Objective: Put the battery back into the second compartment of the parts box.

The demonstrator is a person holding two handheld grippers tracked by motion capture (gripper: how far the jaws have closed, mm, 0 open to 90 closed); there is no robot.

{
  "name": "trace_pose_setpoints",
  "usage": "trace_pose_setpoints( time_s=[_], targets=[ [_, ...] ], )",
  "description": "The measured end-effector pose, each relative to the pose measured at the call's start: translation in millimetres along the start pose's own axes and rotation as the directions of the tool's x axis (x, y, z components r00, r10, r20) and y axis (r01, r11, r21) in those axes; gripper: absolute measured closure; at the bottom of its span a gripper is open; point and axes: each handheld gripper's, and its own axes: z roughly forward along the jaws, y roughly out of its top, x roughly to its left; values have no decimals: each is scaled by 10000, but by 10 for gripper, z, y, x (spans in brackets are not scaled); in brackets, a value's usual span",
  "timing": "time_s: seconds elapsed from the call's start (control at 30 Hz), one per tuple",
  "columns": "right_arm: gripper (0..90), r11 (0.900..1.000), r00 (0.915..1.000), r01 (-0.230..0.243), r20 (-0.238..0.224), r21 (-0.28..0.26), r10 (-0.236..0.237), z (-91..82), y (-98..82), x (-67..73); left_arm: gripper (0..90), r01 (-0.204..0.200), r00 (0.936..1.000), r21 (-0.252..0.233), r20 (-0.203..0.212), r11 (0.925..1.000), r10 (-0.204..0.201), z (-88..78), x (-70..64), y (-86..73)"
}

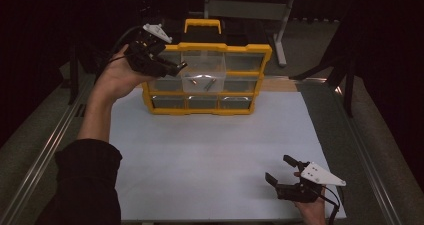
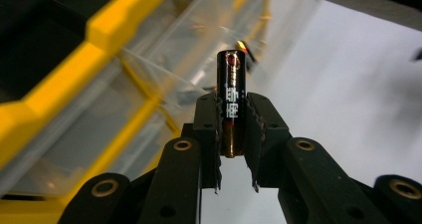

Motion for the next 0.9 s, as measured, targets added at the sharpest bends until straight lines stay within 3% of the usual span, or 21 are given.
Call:
trace_pose_setpoints(
  time_s=[0.2, 0.47, 0.5, 0.57, 0.6, 0.63, 0.7, 0.9],
  targets=[
    [84, 10000, 10000, 14, -12, -1, -14, 3, 0, 2, 774, 172, 9989, -176, -436, 9997, -180, 88, -21, 124],
    [83, 10000, 10000, 47, 11, -32, -47, -3, -1, -2, 768, 451, 9982, -406, -388, 9982, -467, 200, -30, 172],
    [84, 10000, 10000, 47, 0, -51, -47, -4, -1, -5, 731, 685, 9967, -502, -391, 9964, -705, 201, -16, 162],
    [84, 10000, 10000, 30, 15, -47, -30, -9, 0, -5, 404, 1058, 9912, -856, -708, 9907, -1120, 183, -3, 131],
    [84, 10000, 10000, 14, 8, -59, -14, -10, -1, -6, 238, 1058, 9912, -856, -708, 9907, -1120, 183, -3, 131],
    [84, 10000, 10000, 14, 8, -59, -14, -10, -1, -6, 238, 1321, 9855, -914, -952, 9870, -1407, 177, 15, 100],
    [83, 10000, 10000, 49, 6, -59, -49, -5, -1, -5, 53, 1524, 9839, -821, -812, 9849, -1590, 176, 38, 11],
    [84, 10000, 10000, 30, 49, -21, -30, -3, 1, 4, 8, 1439, 9842, -849, -916, 9859, -1516, 194, 28, -246]
  ],
)
